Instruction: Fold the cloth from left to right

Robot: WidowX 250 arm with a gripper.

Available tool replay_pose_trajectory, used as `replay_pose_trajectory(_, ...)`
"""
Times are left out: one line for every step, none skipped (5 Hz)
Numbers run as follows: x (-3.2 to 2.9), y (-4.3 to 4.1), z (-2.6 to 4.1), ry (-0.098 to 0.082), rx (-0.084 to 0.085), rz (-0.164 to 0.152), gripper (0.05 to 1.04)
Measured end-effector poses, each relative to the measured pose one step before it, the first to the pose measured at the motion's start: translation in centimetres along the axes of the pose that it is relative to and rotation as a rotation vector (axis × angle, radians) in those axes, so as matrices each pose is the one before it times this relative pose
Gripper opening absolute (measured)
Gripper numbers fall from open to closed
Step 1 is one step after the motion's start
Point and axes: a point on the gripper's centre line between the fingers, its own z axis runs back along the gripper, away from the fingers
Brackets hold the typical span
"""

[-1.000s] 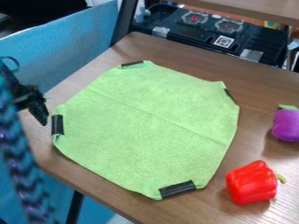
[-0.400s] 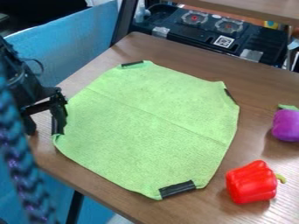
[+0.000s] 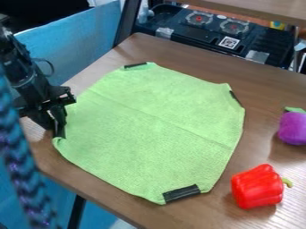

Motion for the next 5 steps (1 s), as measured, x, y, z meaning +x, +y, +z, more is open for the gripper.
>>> replay_pose_trajectory(0.517,0.343,-0.195,-0.006,0.0188,0.0,0.172)
replay_pose_trajectory(0.616,0.989,0.064,0.083,0.0042,0.101,0.072)
replay_pose_trajectory(-0.115,1.461,0.807,0.1236,-0.0056,0.0885,0.053)
replay_pose_trajectory(-0.961,-1.142,2.351,0.0088,-0.0388,0.0005,0.052)
replay_pose_trajectory(-2.553,-3.597,0.711,-0.0096,-0.0172,-0.0873,0.052)
